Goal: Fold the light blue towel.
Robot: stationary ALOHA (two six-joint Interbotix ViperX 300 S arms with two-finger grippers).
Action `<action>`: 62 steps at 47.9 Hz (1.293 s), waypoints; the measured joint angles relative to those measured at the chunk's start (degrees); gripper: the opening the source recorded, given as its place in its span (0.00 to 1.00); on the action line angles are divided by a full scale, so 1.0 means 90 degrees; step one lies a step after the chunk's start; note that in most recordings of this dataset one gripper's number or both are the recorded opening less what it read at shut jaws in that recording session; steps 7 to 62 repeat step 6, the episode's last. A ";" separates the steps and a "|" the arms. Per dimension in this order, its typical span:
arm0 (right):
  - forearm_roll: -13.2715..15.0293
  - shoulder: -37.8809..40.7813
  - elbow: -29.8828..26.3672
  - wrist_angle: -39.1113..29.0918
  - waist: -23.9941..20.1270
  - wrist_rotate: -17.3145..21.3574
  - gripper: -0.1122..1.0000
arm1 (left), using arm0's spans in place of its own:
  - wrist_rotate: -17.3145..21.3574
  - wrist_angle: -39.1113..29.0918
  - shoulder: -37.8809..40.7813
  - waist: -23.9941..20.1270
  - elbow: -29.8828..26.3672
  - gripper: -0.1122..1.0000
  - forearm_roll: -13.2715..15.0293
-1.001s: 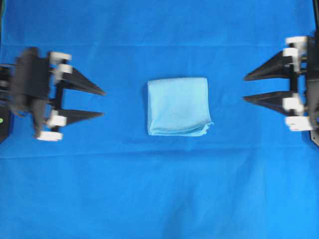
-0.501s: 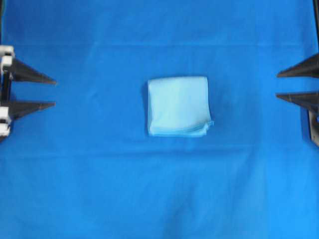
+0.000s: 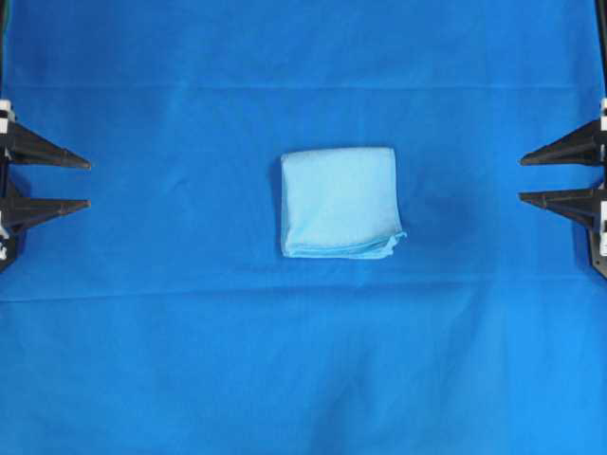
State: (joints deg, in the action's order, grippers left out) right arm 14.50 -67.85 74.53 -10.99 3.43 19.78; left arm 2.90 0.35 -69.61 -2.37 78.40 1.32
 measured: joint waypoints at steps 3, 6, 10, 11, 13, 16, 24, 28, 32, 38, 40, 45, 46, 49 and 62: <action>-0.0010 0.0010 0.0010 0.0020 0.0000 0.0000 0.62 | 0.0010 0.0000 0.0010 -0.0029 0.0000 0.58 0.0000; -0.0010 0.0020 0.0010 0.0020 0.0010 0.0000 0.62 | 0.0010 0.0000 0.0010 -0.0049 0.0000 0.58 0.0000; -0.0010 0.0020 0.0010 0.0020 0.0010 0.0000 0.62 | 0.0010 0.0000 0.0010 -0.0049 0.0000 0.58 0.0000; -0.0010 0.0020 0.0010 0.0020 0.0010 0.0000 0.62 | 0.0010 0.0000 0.0010 -0.0049 0.0000 0.58 0.0000; -0.0010 0.0020 0.0010 0.0020 0.0010 0.0000 0.62 | 0.0010 0.0000 0.0010 -0.0049 0.0000 0.58 0.0000; -0.0010 0.0020 0.0010 0.0020 0.0010 0.0000 0.62 | 0.0010 0.0000 0.0010 -0.0049 0.0000 0.58 0.0000; -0.0010 0.0020 0.0010 0.0020 0.0010 0.0000 0.62 | 0.0010 0.0000 0.0010 -0.0049 0.0000 0.58 0.0000; -0.0010 0.0020 0.0010 0.0020 0.0010 0.0000 0.62 | 0.0010 0.0000 0.0010 -0.0049 0.0000 0.58 0.0000; -0.0010 0.0020 0.0010 0.0020 0.0010 0.0000 0.62 | 0.0010 0.0000 0.0010 -0.0049 0.0000 0.58 0.0000; -0.0010 0.0020 0.0010 0.0020 0.0010 0.0000 0.62 | 0.0010 0.0000 0.0010 -0.0049 0.0000 0.58 0.0000; -0.0010 0.0020 0.0010 0.0020 0.0010 0.0000 0.62 | 0.0010 0.0000 0.0010 -0.0049 0.0000 0.58 0.0000; -0.0010 0.0020 0.0010 0.0020 0.0010 0.0000 0.62 | 0.0010 0.0000 0.0010 -0.0049 0.0000 0.58 0.0000; -0.0010 0.0020 0.0010 0.0020 0.0010 0.0000 0.62 | 0.0010 0.0000 0.0010 -0.0049 0.0000 0.58 0.0000; -0.0010 0.0020 0.0010 0.0020 0.0010 0.0000 0.62 | 0.0010 0.0000 0.0010 -0.0049 0.0000 0.58 0.0000; -0.0010 0.0020 0.0010 0.0020 0.0010 0.0000 0.62 | 0.0010 0.0000 0.0010 -0.0049 0.0000 0.58 0.0000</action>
